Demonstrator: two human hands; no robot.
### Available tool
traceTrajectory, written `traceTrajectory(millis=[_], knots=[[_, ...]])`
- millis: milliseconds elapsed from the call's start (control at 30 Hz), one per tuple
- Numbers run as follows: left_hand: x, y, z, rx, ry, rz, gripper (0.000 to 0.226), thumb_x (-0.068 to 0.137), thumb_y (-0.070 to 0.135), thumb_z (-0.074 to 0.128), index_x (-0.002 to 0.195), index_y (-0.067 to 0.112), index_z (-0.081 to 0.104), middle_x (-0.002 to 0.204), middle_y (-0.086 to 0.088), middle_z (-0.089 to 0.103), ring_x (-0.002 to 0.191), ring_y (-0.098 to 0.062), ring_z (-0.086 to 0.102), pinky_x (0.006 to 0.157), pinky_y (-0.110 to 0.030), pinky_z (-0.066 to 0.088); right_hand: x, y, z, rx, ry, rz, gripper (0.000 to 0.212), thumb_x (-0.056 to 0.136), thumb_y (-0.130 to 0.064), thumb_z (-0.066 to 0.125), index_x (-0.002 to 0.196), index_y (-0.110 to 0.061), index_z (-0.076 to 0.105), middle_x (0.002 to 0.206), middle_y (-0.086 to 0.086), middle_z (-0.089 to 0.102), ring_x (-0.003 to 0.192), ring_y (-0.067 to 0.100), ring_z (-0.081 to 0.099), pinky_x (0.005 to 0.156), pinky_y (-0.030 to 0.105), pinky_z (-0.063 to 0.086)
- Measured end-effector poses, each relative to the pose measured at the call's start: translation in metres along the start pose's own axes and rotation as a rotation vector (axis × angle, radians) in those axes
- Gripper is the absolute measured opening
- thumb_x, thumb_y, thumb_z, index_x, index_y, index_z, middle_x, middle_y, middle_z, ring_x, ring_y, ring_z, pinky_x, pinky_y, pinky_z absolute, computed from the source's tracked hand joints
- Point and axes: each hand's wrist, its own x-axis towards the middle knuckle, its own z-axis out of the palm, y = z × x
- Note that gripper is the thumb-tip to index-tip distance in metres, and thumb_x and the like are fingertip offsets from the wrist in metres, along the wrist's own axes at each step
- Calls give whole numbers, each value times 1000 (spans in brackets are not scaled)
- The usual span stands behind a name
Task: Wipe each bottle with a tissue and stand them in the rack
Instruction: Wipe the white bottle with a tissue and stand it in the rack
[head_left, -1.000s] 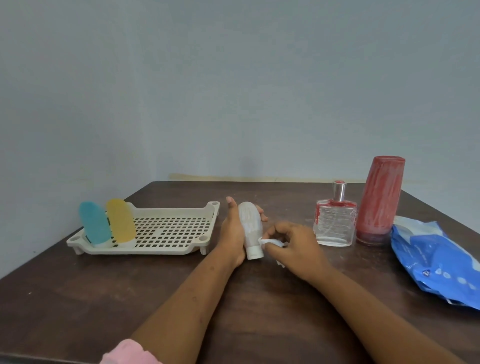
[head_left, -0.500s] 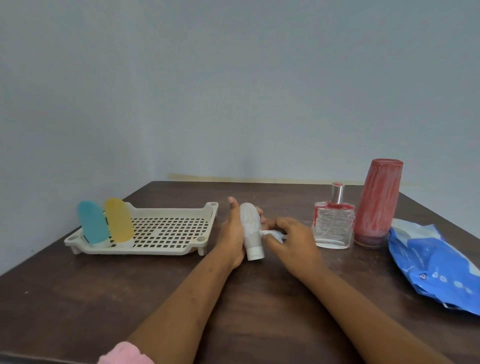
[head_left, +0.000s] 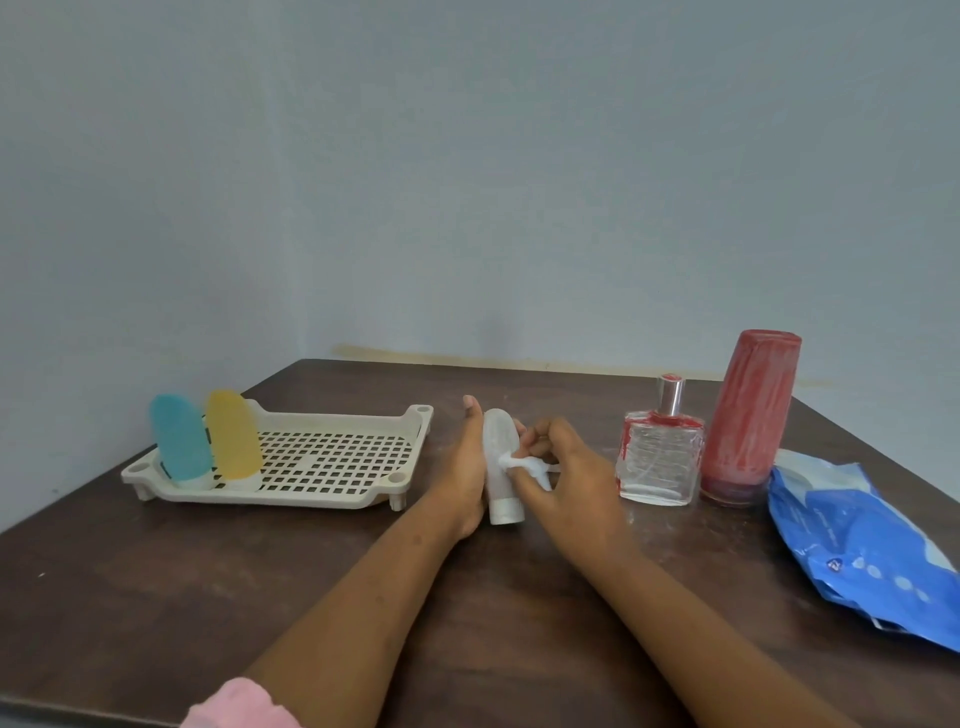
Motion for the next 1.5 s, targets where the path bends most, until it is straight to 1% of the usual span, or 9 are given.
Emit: traceTrajectory(millis=[133, 267, 533, 767, 900, 1000, 1133, 1333, 1500], knots=[[0, 1, 0, 42, -50, -10, 66, 92, 68, 28, 85, 15, 67, 80, -7, 74, 87, -25, 68, 93, -42, 52, -3, -1, -2, -24, -40, -34, 33, 78, -12, 67, 84, -36, 46, 81, -10, 61, 80, 3, 57, 61, 16, 46], [1, 0, 3, 54, -48, 29, 68, 90, 70, 28, 84, 14, 66, 88, -10, 70, 87, -23, 66, 94, -41, 50, 1, 4, -3, -40, 17, 17, 27, 78, -12, 68, 87, -28, 48, 82, -14, 60, 79, 1, 58, 62, 9, 43], [-1, 1, 2, 138, -68, 19, 64, 95, 65, 22, 94, 17, 63, 88, -5, 73, 82, -13, 70, 67, -22, 53, -5, -5, 0, -89, -68, -76, 29, 79, -17, 68, 87, -34, 46, 80, -12, 61, 78, 2, 57, 61, 12, 43], [-1, 1, 3, 148, -1, 30, 66, 94, 66, 23, 94, 13, 64, 90, -8, 72, 84, -19, 68, 78, -30, 54, -8, -2, -6, -150, -158, -78, 22, 74, -17, 65, 83, -28, 48, 74, -15, 55, 71, 6, 55, 60, 23, 45], [-1, 1, 5, 157, 8, 39, 62, 95, 64, 23, 88, 16, 62, 86, -6, 70, 83, -18, 67, 79, -30, 53, -6, -2, -3, -198, -140, -97, 26, 79, -18, 63, 87, -33, 44, 78, -12, 57, 72, 6, 53, 58, 21, 42], [-4, 2, 5, 187, -8, 37, 64, 93, 66, 25, 94, 15, 64, 98, -10, 72, 95, -22, 69, 88, -34, 53, -3, -1, 0, -197, -97, -89, 25, 82, -20, 61, 92, -36, 44, 84, -8, 60, 76, 8, 54, 59, 19, 41], [-7, 1, 4, 197, -41, 70, 64, 93, 65, 26, 95, 11, 62, 93, -8, 70, 94, -20, 68, 83, -28, 53, -6, -3, 2, -263, -127, -135, 20, 85, -24, 61, 96, -31, 45, 85, -8, 58, 78, 9, 52, 60, 19, 42], [-7, 4, 5, 200, -2, 54, 89, 83, 74, 28, 115, 0, 64, 110, -18, 70, 106, -30, 66, 99, -39, 51, -12, -6, 2, -316, -184, -150, 24, 82, -20, 61, 91, -30, 42, 87, -9, 55, 79, 10, 50, 63, 24, 44], [-9, 3, 4, 185, -3, 75, 93, 78, 78, 29, 114, -1, 63, 111, -20, 69, 108, -33, 65, 101, -44, 49, -13, -5, 1, -317, -186, -146, 24, 81, -20, 61, 92, -29, 42, 87, -10, 54, 78, 11, 50, 64, 28, 45]])
